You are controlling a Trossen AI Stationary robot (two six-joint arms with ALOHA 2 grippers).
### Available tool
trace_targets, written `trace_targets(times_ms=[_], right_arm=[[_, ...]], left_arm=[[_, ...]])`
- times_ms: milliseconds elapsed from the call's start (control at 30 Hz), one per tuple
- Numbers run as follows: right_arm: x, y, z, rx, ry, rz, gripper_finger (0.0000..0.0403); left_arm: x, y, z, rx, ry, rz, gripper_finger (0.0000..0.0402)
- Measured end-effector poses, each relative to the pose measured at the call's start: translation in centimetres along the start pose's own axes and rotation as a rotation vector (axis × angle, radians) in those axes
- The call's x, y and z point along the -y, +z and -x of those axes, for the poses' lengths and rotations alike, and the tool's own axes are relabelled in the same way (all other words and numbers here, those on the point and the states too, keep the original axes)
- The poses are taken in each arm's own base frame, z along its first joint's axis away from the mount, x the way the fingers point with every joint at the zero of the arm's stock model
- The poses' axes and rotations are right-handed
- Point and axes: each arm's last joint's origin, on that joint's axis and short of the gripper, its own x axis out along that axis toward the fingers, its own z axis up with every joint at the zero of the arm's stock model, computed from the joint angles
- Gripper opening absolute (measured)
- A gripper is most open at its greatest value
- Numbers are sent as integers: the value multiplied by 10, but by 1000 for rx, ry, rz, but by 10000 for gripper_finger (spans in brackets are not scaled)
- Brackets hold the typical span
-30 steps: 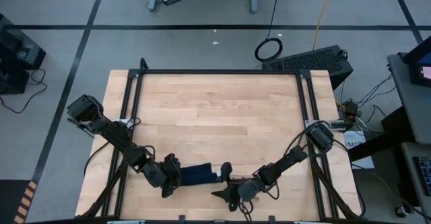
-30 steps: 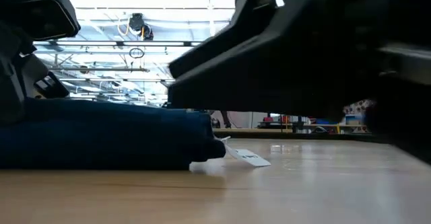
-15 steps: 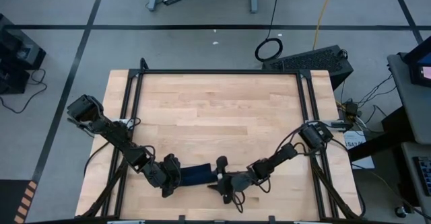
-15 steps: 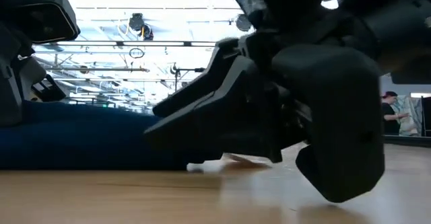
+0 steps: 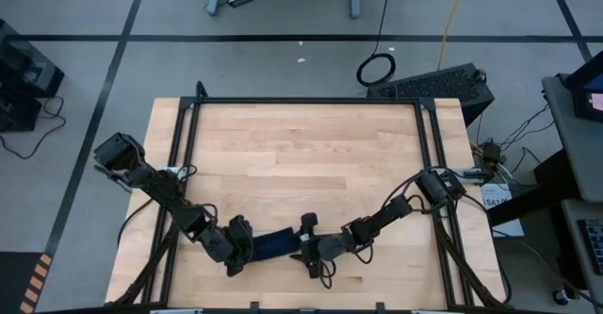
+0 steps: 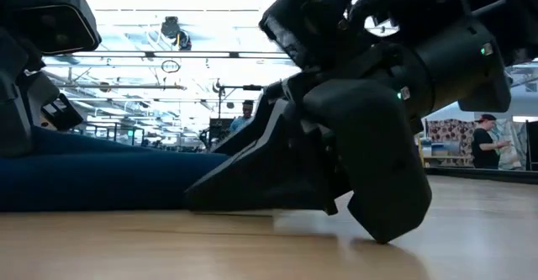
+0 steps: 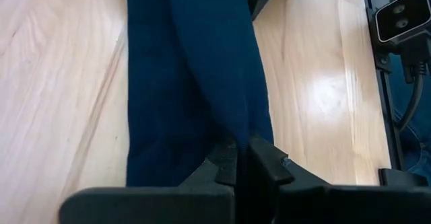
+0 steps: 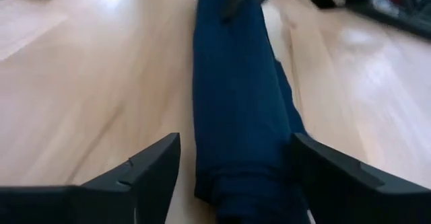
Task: Roll towel
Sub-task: Roll the dark blue towel
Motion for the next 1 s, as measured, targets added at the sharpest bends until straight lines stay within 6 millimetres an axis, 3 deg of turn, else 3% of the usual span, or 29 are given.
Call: trace_targets(times_ms=[133,333,633,867,1000], right_arm=[[2,-3,-1,-33,11,-30,258],[3,-3,-1,-39,57,-76,165],[6,-3,-3,-55,81,-216,53],[9,-4,-4,-73,104,-373,41],[18,-5,-7,-104,185,-517,43]], left_arm=[[-1,-1,0,-2,18,-5,13],[-8,-3,0,9,114,-27,24],[-8,-1,6,7,121,-32,122],[0,11,40,1,12,-6,210],[8,8,53,29,-21,-42,240]])
